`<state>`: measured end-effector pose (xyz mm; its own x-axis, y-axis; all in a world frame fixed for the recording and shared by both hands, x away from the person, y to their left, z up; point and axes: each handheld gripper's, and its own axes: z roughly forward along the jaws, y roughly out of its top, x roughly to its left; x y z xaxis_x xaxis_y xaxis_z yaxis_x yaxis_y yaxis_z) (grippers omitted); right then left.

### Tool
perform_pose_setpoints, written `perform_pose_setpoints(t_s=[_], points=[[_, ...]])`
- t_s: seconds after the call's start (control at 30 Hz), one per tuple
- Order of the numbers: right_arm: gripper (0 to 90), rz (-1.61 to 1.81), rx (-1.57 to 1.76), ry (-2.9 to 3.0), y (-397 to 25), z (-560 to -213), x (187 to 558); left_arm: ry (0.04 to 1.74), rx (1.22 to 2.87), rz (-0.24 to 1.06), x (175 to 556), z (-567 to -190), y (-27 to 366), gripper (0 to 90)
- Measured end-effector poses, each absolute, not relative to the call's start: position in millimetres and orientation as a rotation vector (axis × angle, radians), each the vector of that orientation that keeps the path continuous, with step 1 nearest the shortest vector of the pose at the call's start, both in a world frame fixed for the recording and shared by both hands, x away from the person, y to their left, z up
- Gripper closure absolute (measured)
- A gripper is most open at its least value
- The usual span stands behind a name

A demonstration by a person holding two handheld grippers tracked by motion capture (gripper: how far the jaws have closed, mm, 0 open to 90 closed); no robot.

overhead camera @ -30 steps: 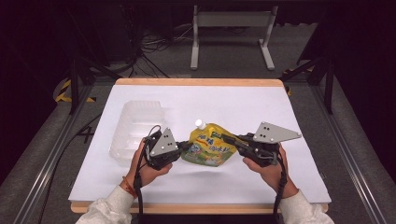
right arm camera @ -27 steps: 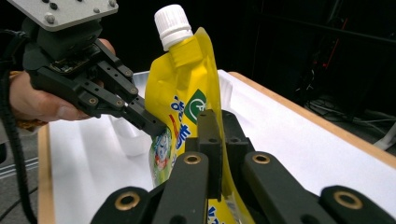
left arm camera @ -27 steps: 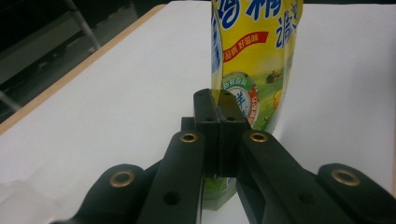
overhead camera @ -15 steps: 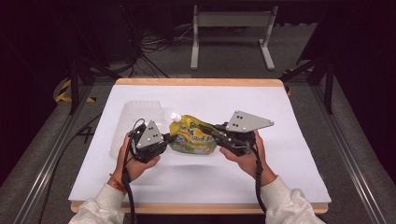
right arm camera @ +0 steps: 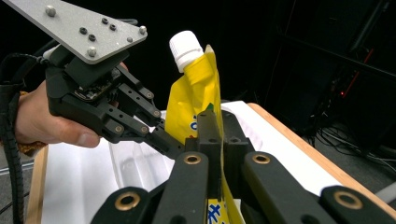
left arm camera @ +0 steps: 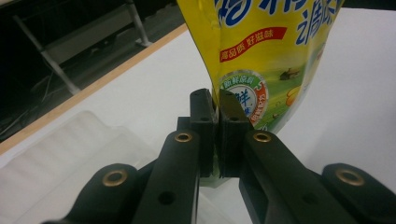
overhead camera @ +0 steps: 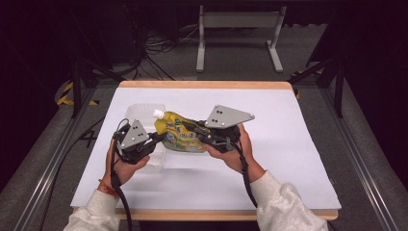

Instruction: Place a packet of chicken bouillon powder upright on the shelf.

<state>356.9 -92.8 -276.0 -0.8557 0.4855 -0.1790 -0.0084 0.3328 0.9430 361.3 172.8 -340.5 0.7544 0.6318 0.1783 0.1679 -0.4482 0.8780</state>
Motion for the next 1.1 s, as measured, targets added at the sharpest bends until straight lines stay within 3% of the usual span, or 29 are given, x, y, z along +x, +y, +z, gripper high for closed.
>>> perform_pose_setpoints(t_s=[1.1], points=[[89.9,1.517,0.33,2.23,19.5,-273.1,398.4,0.841,1.854,0.696,385.2,-352.4,263.6,86.0]])
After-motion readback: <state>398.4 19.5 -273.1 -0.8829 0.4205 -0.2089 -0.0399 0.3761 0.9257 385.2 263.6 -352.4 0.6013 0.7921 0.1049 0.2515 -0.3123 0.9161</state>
